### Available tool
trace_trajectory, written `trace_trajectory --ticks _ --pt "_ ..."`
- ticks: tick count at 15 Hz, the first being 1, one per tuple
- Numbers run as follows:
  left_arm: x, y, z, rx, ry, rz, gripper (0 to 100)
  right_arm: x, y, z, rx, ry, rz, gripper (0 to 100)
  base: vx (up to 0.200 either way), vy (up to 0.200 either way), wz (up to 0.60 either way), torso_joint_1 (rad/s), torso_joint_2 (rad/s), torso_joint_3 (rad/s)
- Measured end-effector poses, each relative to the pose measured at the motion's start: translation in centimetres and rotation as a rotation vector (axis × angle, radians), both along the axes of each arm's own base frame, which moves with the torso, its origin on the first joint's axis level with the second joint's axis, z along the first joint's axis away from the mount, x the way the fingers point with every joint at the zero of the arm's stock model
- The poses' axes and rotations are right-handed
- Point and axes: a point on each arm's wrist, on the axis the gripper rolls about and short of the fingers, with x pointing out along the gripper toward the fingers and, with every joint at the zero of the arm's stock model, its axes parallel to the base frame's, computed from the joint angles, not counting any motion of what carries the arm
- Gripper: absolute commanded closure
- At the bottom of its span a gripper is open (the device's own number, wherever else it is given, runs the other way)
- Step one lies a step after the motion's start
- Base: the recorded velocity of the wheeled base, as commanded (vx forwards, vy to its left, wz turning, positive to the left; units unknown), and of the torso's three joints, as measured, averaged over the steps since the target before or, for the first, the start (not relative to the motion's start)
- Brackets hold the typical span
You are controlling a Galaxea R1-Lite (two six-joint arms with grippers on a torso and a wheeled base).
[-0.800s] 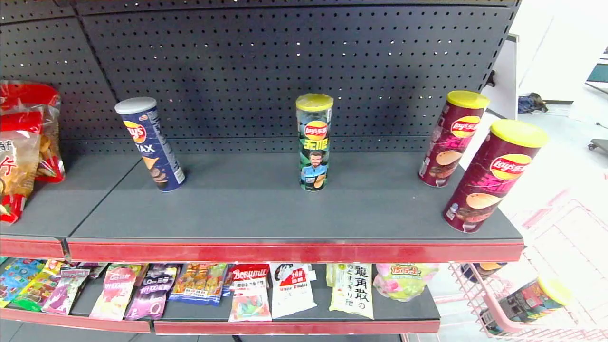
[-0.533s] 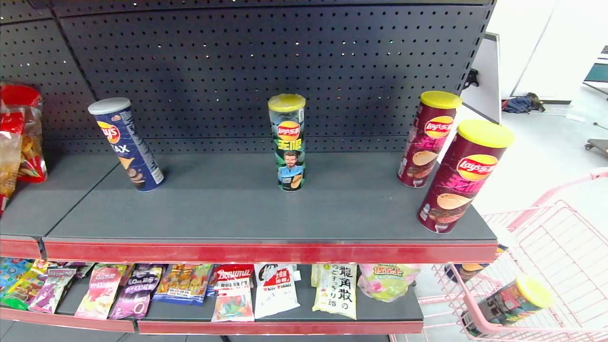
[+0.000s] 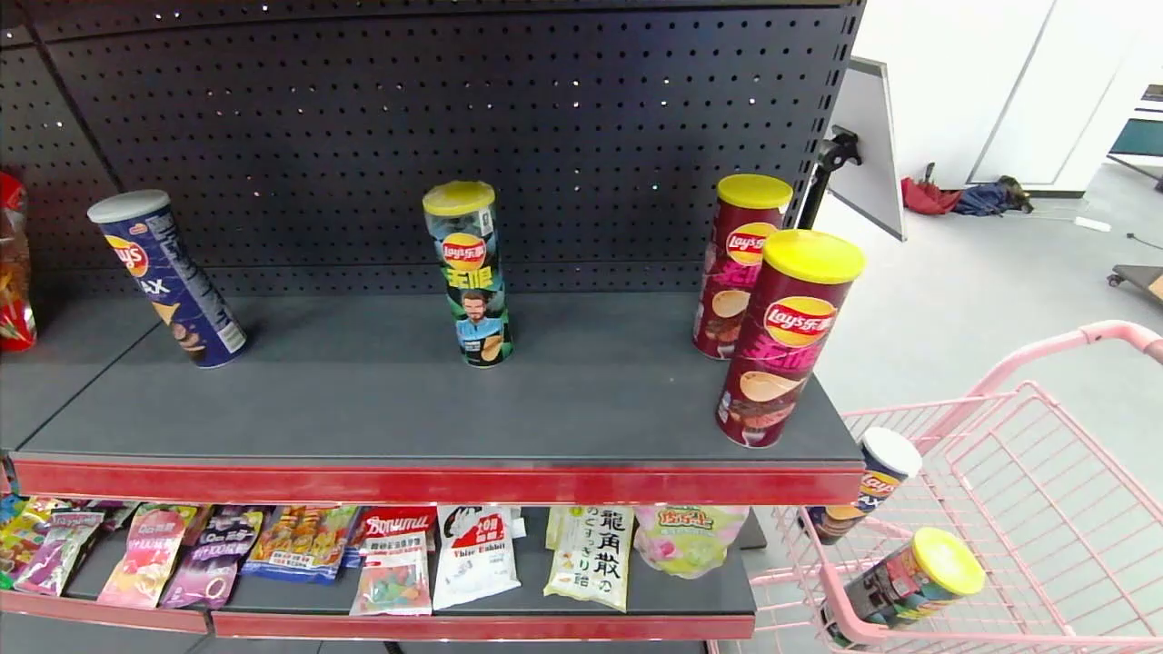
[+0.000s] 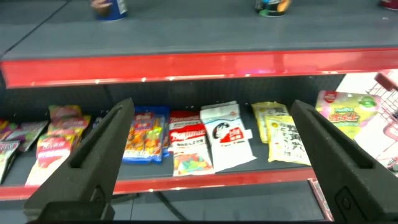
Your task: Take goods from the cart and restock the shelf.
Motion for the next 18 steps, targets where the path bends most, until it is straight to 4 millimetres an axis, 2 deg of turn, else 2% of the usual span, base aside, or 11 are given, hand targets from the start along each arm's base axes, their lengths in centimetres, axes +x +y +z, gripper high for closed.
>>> trace_trajectory --ticks 18 --pt "0.00 0.00 0.01 0.000 -0.001 0.000 0 0.00 0.00 -0.01 0.003 0.001 0.000 0 0.000 0.000 0.00 0.000 0.00 0.000"
